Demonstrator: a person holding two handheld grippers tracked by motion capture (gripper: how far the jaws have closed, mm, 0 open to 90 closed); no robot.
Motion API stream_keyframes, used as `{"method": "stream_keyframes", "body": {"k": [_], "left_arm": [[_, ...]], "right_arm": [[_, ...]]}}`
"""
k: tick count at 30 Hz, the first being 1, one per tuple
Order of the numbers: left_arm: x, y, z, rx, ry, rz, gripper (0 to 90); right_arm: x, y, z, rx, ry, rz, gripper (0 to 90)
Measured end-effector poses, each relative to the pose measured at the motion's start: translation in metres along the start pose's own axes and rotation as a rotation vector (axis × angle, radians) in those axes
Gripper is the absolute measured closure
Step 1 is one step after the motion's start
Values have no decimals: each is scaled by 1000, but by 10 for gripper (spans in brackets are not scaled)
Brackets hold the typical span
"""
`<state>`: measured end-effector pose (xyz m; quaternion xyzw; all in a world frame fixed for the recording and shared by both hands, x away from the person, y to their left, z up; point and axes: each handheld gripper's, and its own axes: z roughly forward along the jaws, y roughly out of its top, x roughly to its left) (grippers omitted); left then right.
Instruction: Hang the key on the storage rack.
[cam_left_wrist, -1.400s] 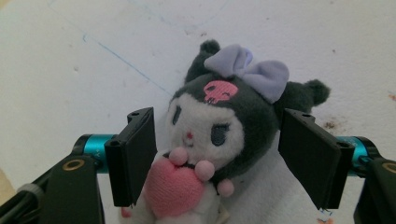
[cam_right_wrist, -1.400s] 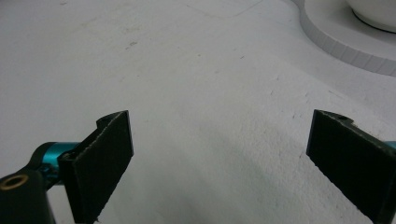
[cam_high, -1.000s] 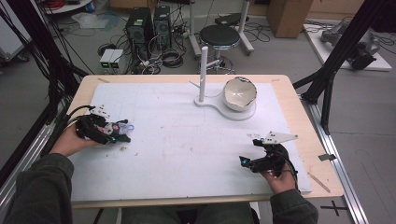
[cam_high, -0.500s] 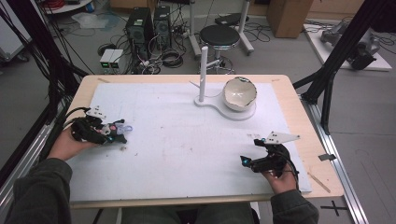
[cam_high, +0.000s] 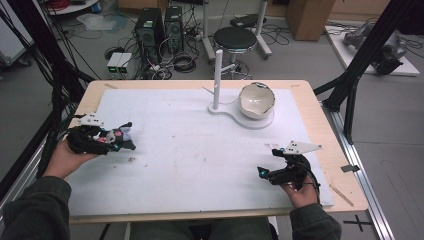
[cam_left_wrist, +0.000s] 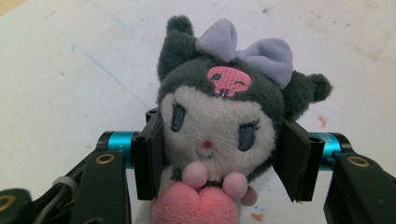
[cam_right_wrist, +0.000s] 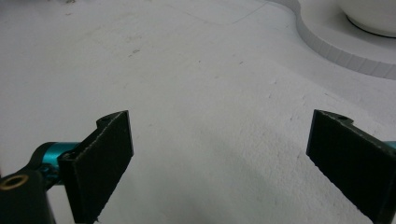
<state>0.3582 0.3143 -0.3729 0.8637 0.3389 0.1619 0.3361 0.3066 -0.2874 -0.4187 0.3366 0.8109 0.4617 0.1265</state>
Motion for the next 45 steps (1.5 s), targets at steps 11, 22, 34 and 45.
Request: {"method": "stream_keyframes", "body": {"k": [11, 22, 34, 45], "left_arm": [[-17, 13, -13, -76, -23, 15, 419], [-35, 33, -19, -128, -61, 41, 417], [-53, 48, -17, -163, -95, 48, 417], [-62, 65, -16, -198, -141, 45, 416]], "right_arm": [[1, 1, 0, -4, 3, -1, 62], [1, 1, -1, -10, 3, -6, 62], [2, 1, -1, -18, 0, -15, 62], [3, 1, -1, -21, 0, -23, 62]]}}
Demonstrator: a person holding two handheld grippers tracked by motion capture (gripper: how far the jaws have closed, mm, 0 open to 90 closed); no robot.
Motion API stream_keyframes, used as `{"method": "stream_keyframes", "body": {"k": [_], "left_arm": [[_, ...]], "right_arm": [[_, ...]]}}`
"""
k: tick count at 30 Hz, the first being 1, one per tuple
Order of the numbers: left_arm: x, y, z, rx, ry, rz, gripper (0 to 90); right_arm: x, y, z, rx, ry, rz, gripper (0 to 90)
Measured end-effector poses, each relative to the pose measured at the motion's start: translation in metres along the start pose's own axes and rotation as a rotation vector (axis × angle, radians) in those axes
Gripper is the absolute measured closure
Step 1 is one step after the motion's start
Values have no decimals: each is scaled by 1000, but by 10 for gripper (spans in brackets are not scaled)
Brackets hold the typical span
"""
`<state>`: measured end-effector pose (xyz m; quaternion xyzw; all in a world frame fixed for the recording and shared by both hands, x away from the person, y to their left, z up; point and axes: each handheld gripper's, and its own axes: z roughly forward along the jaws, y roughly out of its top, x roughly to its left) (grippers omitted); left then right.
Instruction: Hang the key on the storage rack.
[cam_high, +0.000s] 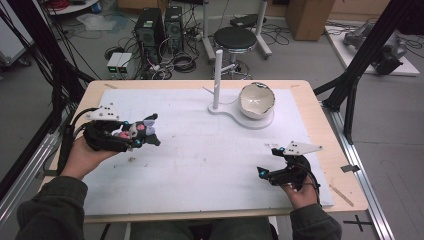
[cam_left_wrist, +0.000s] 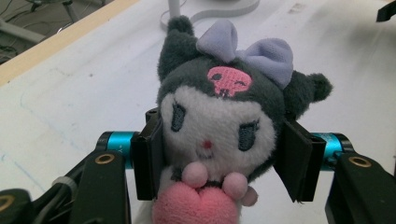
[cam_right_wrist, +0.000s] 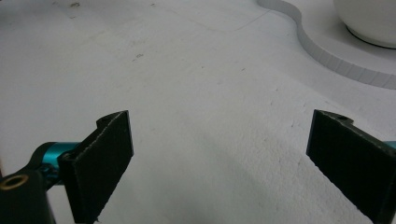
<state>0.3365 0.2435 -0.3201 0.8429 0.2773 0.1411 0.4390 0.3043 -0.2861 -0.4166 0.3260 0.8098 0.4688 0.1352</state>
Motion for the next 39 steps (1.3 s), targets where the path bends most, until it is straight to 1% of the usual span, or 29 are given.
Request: {"method": "stream_keyframes", "body": {"k": [5, 7, 11, 19, 27, 32, 35, 39], "left_arm": [[-2, 10, 4, -13, -20, 0, 416], [-3, 14, 6, -17, -23, -10, 416], [-4, 21, 11, -26, -35, -16, 416], [-5, 31, 21, -21, -45, -14, 416], [-7, 38, 27, -26, -50, -15, 416], [-8, 42, 30, -26, -43, -21, 416], [-7, 45, 32, -29, -46, -28, 416], [-8, 48, 36, -26, -49, -32, 417]], "right_arm": [[0, 0, 0, -4, -1, 0, 62], [0, 0, 0, -4, 1, 0, 62], [0, 0, 0, -6, 0, -3, 62], [0, 1, -1, -14, -1, -5, 62], [0, 1, -1, -13, 0, -7, 62], [-1, 0, 0, -6, -1, -4, 62], [-2, -1, -1, -3, -2, -5, 62], [-3, -1, -2, -12, -5, -13, 62]]}}
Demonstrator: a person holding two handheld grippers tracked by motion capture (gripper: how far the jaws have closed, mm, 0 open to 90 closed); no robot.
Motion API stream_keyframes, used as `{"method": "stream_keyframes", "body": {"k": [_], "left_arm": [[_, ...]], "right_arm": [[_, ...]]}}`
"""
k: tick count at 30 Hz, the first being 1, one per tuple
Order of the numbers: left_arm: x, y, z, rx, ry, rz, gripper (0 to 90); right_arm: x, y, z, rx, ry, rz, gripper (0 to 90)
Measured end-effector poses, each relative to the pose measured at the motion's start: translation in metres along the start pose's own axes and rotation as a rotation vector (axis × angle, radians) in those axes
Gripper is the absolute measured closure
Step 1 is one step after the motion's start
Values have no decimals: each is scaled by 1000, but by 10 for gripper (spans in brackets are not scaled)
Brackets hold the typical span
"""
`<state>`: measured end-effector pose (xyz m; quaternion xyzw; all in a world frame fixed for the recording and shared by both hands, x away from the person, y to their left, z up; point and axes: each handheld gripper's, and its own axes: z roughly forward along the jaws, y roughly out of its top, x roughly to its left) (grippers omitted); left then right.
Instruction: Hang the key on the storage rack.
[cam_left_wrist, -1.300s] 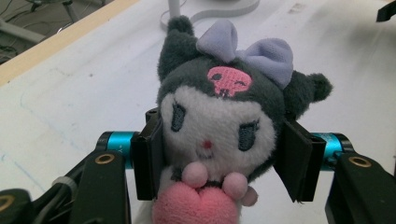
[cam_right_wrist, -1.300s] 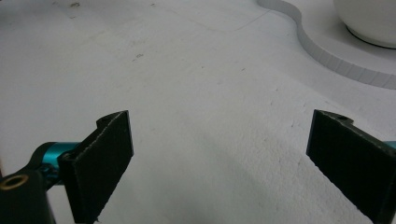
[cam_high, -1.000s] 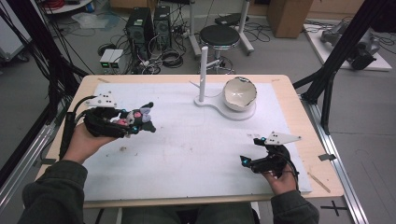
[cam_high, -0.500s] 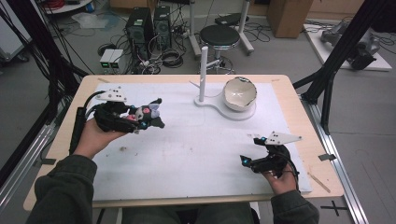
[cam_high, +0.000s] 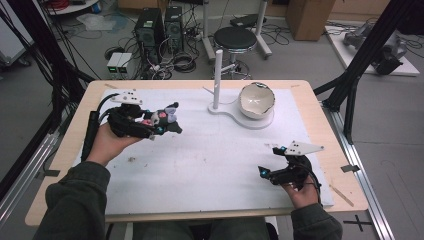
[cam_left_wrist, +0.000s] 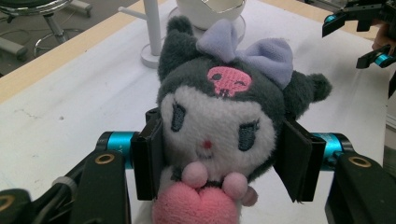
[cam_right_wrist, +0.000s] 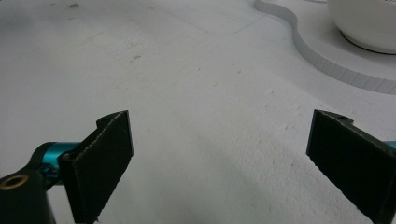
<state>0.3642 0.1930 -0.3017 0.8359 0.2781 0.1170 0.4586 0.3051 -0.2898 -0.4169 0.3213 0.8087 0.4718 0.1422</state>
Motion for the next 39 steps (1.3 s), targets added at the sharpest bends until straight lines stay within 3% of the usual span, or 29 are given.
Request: {"method": "stream_keyframes", "body": {"k": [13, 25, 39], "left_arm": [[-5, 22, 18, -11, -21, 6, 417], [-1, 31, 35, -13, -4, -38, 419], [-3, 53, 53, -40, 27, -52, 420]], "right_arm": [[0, -1, -4, -11, 4, 1, 62], [2, 1, -2, -16, 12, 0, 62], [1, 2, -2, -29, 18, -5, 62]]}}
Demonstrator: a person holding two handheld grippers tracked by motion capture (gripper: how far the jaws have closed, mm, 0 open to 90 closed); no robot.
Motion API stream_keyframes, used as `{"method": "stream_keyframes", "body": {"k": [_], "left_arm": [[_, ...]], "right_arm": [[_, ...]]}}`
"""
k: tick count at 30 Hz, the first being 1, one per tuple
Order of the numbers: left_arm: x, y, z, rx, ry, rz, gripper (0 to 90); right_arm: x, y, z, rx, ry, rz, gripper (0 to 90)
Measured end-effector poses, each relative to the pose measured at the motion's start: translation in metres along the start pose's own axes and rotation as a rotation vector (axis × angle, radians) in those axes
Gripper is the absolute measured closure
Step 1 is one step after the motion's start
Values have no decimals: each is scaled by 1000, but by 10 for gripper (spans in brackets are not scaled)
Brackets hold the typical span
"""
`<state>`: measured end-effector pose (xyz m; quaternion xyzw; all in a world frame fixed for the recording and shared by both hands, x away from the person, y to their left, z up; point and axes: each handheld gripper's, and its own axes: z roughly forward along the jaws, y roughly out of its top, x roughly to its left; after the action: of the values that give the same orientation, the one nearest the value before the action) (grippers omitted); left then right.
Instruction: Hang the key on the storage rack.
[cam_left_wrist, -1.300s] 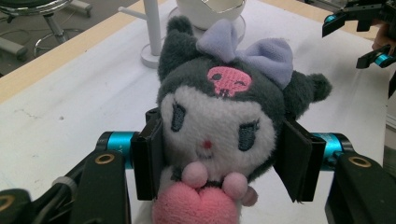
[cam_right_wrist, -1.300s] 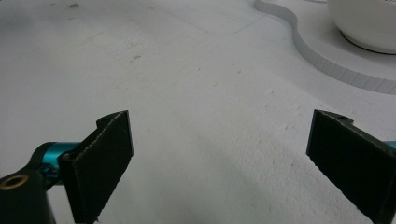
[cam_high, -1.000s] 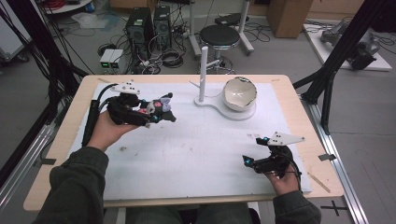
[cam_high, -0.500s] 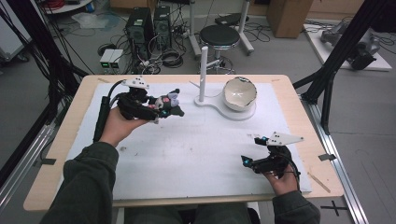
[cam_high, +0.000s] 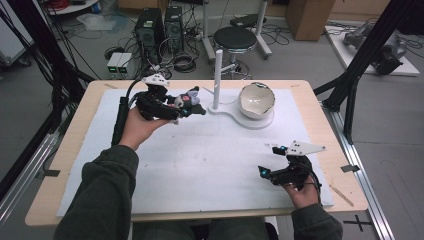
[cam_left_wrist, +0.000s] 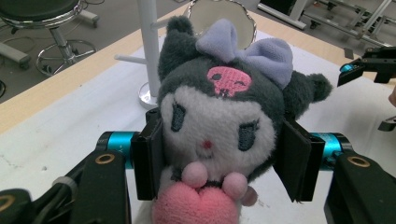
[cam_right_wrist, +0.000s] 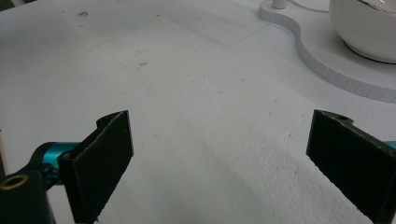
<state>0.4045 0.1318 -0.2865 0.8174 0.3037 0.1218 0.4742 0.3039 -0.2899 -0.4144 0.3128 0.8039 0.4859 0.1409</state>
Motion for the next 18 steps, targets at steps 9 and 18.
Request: {"method": "stream_keyframes", "body": {"k": [9, 18], "left_arm": [[-2, 9, 10, -1, 7, -5, 429], [-2, 20, 18, 4, 20, -7, 433]], "right_arm": [[0, 0, 0, -2, 5, 0, 62], [0, 0, 0, -1, 8, 1, 62]]}}
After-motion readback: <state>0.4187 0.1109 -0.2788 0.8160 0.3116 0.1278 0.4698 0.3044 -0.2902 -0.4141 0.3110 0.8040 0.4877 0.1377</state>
